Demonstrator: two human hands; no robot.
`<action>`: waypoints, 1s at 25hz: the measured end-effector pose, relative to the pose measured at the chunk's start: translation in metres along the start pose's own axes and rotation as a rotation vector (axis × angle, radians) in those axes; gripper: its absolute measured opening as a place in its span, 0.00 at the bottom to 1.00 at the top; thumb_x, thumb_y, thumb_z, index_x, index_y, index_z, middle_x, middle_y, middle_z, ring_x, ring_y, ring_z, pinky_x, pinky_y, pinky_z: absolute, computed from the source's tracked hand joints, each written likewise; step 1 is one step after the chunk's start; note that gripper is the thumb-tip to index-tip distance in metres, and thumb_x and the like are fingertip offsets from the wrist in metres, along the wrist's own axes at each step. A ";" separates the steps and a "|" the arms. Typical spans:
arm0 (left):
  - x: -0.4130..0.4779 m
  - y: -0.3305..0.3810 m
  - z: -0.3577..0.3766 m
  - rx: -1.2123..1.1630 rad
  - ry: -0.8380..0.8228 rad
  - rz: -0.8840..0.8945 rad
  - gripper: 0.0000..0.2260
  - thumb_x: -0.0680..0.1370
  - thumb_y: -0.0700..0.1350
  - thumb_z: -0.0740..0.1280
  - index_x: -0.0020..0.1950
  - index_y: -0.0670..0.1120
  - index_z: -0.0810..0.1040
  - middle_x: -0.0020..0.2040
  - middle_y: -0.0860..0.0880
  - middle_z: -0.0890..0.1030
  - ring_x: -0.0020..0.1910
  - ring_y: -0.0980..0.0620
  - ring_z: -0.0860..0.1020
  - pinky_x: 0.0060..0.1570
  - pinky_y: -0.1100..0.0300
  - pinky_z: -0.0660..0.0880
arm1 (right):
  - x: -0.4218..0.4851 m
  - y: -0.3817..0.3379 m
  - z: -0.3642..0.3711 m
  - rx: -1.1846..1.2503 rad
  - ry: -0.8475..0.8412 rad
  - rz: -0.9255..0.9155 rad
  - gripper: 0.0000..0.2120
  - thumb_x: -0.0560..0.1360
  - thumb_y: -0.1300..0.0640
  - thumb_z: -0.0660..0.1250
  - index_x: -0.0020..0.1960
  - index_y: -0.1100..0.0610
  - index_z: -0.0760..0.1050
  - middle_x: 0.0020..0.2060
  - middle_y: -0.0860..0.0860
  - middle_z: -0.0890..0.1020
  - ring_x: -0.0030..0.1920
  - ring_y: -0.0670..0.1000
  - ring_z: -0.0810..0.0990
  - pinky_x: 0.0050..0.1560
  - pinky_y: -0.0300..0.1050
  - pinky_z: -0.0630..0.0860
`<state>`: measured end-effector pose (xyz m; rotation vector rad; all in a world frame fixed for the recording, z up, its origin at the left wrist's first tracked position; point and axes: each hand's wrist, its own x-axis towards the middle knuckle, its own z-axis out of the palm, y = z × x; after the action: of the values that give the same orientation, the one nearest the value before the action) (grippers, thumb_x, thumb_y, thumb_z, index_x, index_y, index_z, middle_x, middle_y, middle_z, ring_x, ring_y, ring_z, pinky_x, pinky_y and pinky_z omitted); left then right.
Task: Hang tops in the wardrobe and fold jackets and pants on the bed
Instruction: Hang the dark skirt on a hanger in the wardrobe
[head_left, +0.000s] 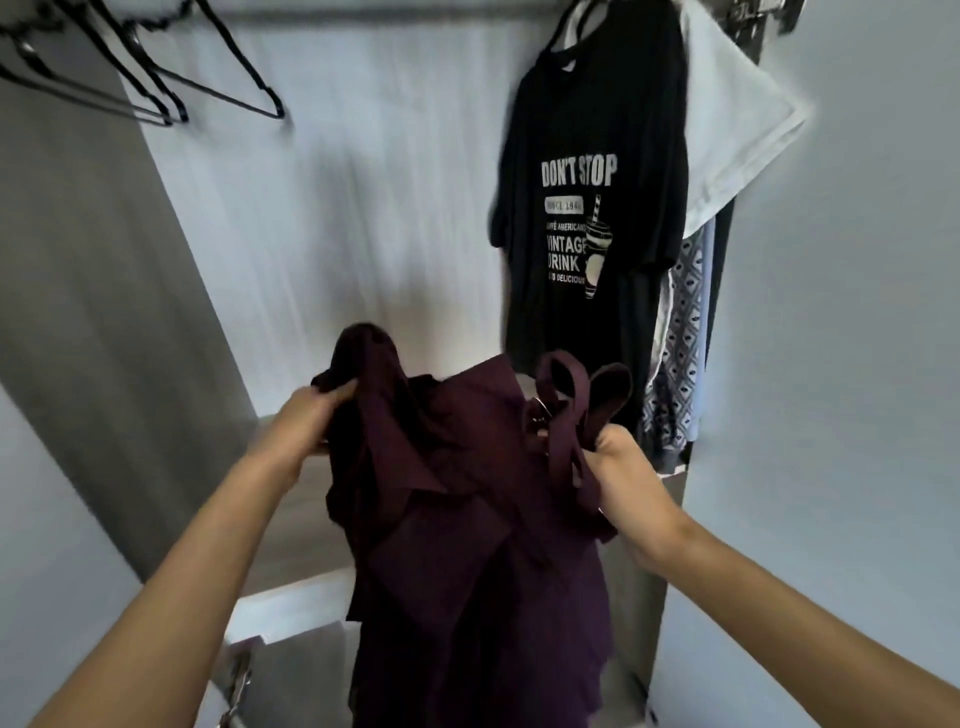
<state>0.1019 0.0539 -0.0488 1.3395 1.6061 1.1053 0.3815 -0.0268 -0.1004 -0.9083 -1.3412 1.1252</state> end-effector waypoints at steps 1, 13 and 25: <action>0.015 -0.012 -0.007 0.296 0.024 0.030 0.17 0.77 0.58 0.68 0.58 0.48 0.78 0.55 0.44 0.83 0.49 0.48 0.80 0.51 0.51 0.78 | 0.011 -0.004 -0.001 -0.013 0.007 -0.024 0.08 0.78 0.63 0.67 0.44 0.67 0.79 0.37 0.54 0.80 0.38 0.50 0.76 0.40 0.45 0.72; -0.023 0.017 0.121 0.047 -0.574 0.394 0.13 0.76 0.38 0.72 0.58 0.51 0.80 0.53 0.56 0.84 0.56 0.57 0.81 0.54 0.64 0.75 | 0.086 -0.041 -0.064 -0.293 -0.621 -0.114 0.08 0.76 0.50 0.71 0.49 0.55 0.81 0.44 0.52 0.83 0.48 0.52 0.82 0.51 0.47 0.77; -0.024 -0.024 0.111 0.410 0.097 0.792 0.18 0.76 0.56 0.70 0.36 0.45 0.72 0.32 0.52 0.74 0.32 0.50 0.74 0.33 0.47 0.73 | 0.155 -0.003 -0.119 -1.320 0.153 0.142 0.45 0.75 0.47 0.70 0.79 0.61 0.46 0.60 0.62 0.76 0.57 0.61 0.78 0.56 0.55 0.75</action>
<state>0.2008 0.0448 -0.1087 2.3485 1.4357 1.3303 0.4851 0.1347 -0.0645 -1.9781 -1.8707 0.0995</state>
